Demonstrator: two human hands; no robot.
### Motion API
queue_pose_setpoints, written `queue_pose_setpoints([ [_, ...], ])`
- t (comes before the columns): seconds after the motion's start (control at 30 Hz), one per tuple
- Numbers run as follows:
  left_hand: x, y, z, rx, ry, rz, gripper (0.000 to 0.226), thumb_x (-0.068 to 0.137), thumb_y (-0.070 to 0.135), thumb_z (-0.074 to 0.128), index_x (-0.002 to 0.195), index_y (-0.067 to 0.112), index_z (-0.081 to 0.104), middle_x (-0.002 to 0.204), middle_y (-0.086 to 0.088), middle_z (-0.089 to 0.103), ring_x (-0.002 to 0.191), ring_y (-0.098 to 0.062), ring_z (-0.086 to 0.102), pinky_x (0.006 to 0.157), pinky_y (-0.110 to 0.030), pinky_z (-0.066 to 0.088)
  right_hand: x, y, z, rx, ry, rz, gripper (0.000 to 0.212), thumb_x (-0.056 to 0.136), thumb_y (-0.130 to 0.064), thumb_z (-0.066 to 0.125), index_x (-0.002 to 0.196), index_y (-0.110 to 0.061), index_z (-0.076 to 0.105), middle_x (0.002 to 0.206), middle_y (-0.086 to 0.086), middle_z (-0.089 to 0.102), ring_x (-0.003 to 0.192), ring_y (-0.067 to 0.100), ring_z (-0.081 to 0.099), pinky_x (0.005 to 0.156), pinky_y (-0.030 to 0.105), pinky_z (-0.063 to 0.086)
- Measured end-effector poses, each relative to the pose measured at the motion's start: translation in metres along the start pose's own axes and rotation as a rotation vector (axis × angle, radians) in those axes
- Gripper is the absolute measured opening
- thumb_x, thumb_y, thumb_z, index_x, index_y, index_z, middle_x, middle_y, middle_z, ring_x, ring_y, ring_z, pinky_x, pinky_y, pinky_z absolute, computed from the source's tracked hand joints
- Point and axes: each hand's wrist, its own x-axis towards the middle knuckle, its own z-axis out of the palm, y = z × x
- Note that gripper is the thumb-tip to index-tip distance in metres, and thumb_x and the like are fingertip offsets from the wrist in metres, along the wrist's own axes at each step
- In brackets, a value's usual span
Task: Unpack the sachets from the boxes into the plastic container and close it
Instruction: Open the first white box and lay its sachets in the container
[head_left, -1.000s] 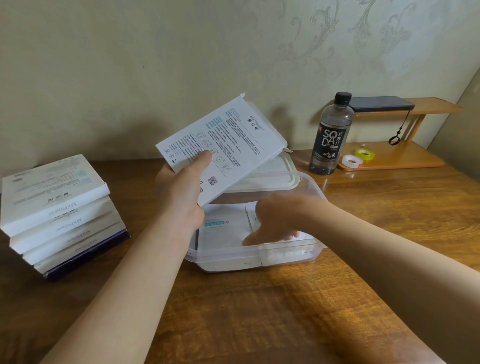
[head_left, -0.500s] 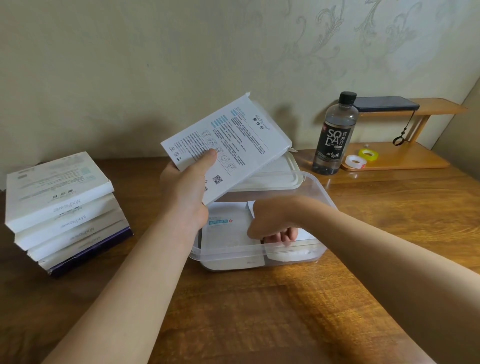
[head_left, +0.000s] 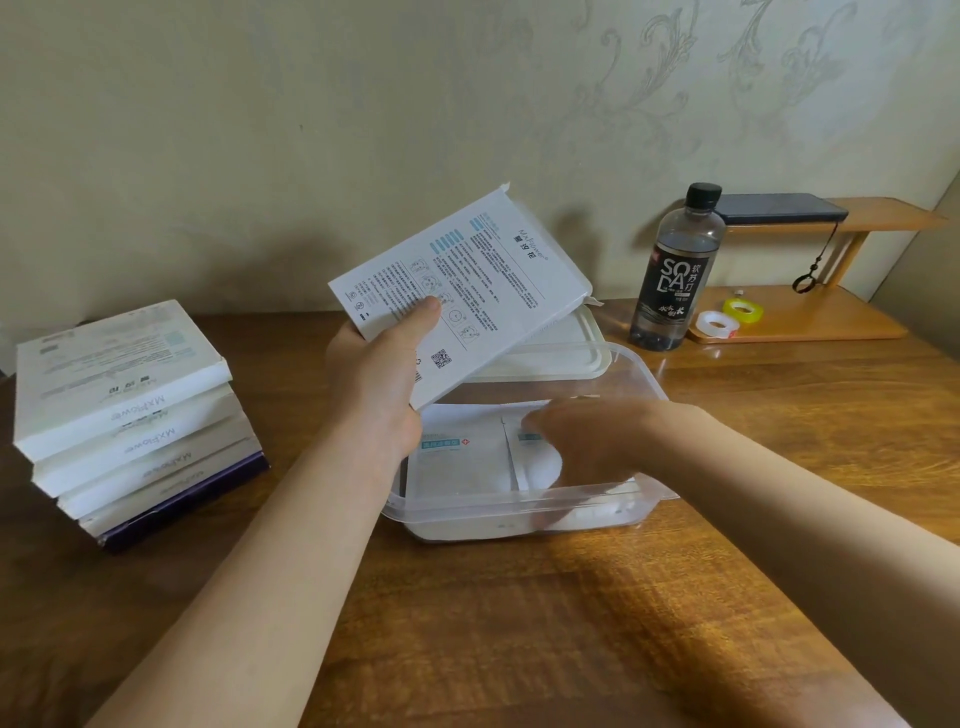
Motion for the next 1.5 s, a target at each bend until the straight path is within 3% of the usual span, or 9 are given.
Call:
queue_pose_setpoints([
  [0.13,0.0,0.0,0.0,-0.003,-0.002,-0.001,0.025,0.089,0.007,0.075,0.107,0.023,0.07,0.102,0.0,0.079,0.088,-0.019,0.078,0.065,-0.035,0.063,0.002,-0.001,0.0,-0.056,0.006,-0.005,0.06,0.079,-0.062,0.072,0.117,-0.017,0.058,0.097,-0.001,0.062,0.084,0.016,0.055,0.076,0.027,0.049],
  [0.27,0.0,0.0,0.0,-0.012,0.002,-0.001,0.025,0.089,0.007,0.075,0.107,0.023,0.07,0.102,0.0,0.079,0.088,-0.019,0.078,0.069,-0.04,0.064,0.0,-0.003,0.0,-0.023,-0.037,0.008,0.059,0.079,-0.062,0.072,0.11,-0.013,0.06,0.092,0.0,0.059,0.077,0.013,0.05,0.066,0.021,0.043],
  [0.43,0.001,-0.001,0.0,-0.017,0.005,-0.002,0.025,0.088,0.006,0.076,0.107,0.022,0.07,0.102,-0.001,0.079,0.089,-0.02,0.078,0.074,-0.043,0.064,0.003,-0.005,0.003,-0.082,-0.023,0.024,0.034,0.093,-0.044,0.066,0.092,-0.012,0.055,0.071,-0.003,0.046,0.061,0.008,0.041,0.052,0.018,0.032],
  [0.7,0.002,-0.001,-0.001,-0.015,0.0,0.0,0.029,0.088,0.008,0.077,0.112,0.021,0.07,0.103,0.0,0.079,0.089,-0.02,0.078,0.075,-0.044,0.064,0.004,-0.007,0.001,-0.122,-0.048,0.031,0.049,0.092,-0.046,0.066,0.12,-0.007,0.06,0.077,-0.004,0.05,0.068,0.009,0.045,0.061,0.02,0.037],
  [0.87,0.003,-0.002,-0.002,-0.01,-0.004,0.002,0.027,0.087,0.009,0.077,0.108,0.024,0.07,0.103,0.001,0.079,0.089,-0.019,0.077,0.077,-0.045,0.063,-0.004,0.0,-0.008,-0.141,-0.061,0.044,0.082,0.077,-0.064,0.072,0.139,-0.014,0.049,0.121,0.002,0.064,0.108,0.022,0.059,0.087,0.03,0.047],
  [1.03,0.004,-0.002,-0.002,-0.006,-0.004,-0.001,0.028,0.087,0.009,0.077,0.11,0.024,0.07,0.101,0.001,0.079,0.088,-0.019,0.078,0.075,-0.043,0.063,-0.001,0.002,0.001,-0.214,-0.029,0.018,0.067,0.085,-0.048,0.073,0.139,-0.018,0.048,0.112,0.003,0.064,0.097,0.019,0.06,0.087,0.03,0.051],
  [1.17,0.003,-0.001,-0.001,-0.01,-0.005,0.0,0.027,0.088,0.008,0.077,0.109,0.023,0.07,0.101,0.001,0.079,0.088,-0.019,0.078,0.072,-0.041,0.064,-0.001,0.004,0.002,-0.215,-0.037,0.022,0.072,0.083,-0.052,0.073,0.141,-0.02,0.045,0.114,0.003,0.064,0.099,0.02,0.06,0.088,0.031,0.052],
  [1.33,0.001,0.0,-0.002,-0.007,-0.01,0.0,0.025,0.088,0.009,0.076,0.106,0.025,0.069,0.101,0.002,0.079,0.087,-0.018,0.078,0.068,-0.037,0.063,-0.004,0.003,0.0,-0.21,-0.032,0.008,0.069,0.09,-0.039,0.07,0.148,-0.021,0.038,0.121,0.005,0.062,0.107,0.022,0.059,0.094,0.033,0.052],
  [1.5,0.0,0.001,-0.002,-0.012,-0.002,-0.015,0.023,0.089,0.008,0.076,0.106,0.023,0.07,0.101,0.0,0.079,0.088,-0.019,0.078,0.067,-0.037,0.063,-0.005,0.002,-0.001,-0.184,-0.045,0.023,0.066,0.092,-0.034,0.069,0.148,-0.021,0.037,0.117,0.004,0.062,0.099,0.019,0.058,0.086,0.029,0.051],
])
